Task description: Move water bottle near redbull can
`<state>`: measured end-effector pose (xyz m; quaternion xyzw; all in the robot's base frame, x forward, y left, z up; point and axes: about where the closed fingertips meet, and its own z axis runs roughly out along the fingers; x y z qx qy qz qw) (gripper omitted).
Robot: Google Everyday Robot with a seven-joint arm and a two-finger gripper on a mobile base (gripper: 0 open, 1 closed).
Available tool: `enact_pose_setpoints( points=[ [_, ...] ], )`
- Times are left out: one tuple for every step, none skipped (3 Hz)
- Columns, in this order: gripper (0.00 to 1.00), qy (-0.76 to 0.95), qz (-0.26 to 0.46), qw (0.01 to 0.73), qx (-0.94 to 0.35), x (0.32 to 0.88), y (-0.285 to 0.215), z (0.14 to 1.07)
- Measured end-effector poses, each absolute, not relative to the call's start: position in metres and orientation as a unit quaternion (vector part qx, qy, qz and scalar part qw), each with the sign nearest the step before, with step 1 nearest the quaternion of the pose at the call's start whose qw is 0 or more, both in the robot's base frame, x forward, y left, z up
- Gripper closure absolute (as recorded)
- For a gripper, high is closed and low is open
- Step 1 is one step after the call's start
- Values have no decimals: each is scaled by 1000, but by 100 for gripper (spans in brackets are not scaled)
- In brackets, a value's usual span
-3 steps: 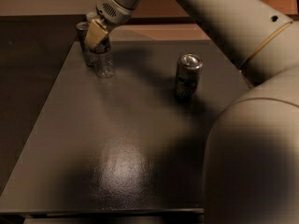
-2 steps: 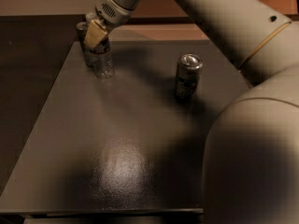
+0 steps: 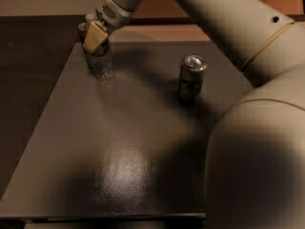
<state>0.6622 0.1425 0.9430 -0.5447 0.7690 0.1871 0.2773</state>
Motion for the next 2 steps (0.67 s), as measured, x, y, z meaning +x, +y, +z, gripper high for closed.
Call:
enact_pose_setpoints(
  points=[
    [0,769,188,276,-546,662,144,941],
    [0,769,188,276,-546,662,144,941]
  ],
)
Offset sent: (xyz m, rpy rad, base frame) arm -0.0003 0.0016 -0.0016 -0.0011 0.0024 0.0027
